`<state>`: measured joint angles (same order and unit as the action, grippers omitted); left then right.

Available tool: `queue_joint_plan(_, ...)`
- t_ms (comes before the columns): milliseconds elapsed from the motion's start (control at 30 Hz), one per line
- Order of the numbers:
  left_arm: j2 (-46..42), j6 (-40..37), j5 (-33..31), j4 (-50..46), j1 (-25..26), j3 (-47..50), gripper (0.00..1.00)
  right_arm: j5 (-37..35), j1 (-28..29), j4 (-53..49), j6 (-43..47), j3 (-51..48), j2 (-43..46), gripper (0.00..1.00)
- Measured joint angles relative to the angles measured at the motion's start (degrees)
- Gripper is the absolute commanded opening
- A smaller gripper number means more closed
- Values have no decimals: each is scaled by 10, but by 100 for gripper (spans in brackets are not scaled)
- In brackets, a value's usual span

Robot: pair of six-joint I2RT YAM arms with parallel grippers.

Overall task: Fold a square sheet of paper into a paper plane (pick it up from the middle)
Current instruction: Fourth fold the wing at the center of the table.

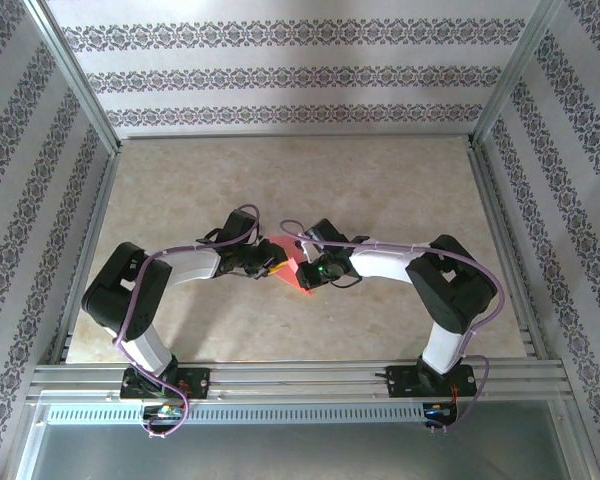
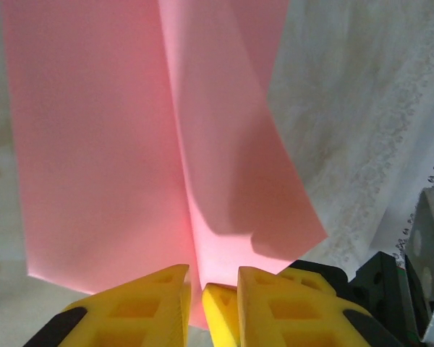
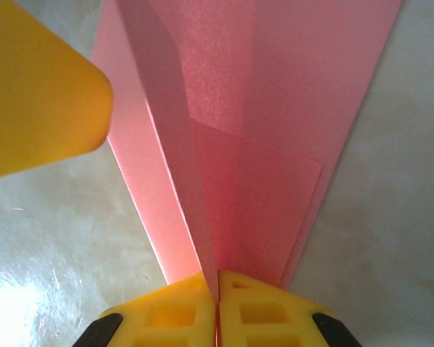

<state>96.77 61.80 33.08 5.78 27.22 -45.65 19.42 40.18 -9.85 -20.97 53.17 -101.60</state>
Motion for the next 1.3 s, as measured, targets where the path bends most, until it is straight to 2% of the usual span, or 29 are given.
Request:
queue_joint_plan(333, 24, 2, 10, 29, 6, 2, 30, 66, -29, 7, -8, 3, -13, 10)
queue_joint_plan(567, 39, 2, 10, 29, 6, 2, 38, 86, -33, 16, -14, 3, -20, 12)
queue_joint_plan(800, 43, 1, 7, 31, 9, -1, 41, 87, -33, 16, -16, 3, -22, 20)
queue_joint_plan(1000, 48, -6, -8, -20, 13, -27, 42, 82, -33, 20, -12, -2, -5, 30)
queue_joint_plan(1300, 62, -9, -23, -99, 13, -72, 42, 10, -11, 29, -12, -35, 59, 38)
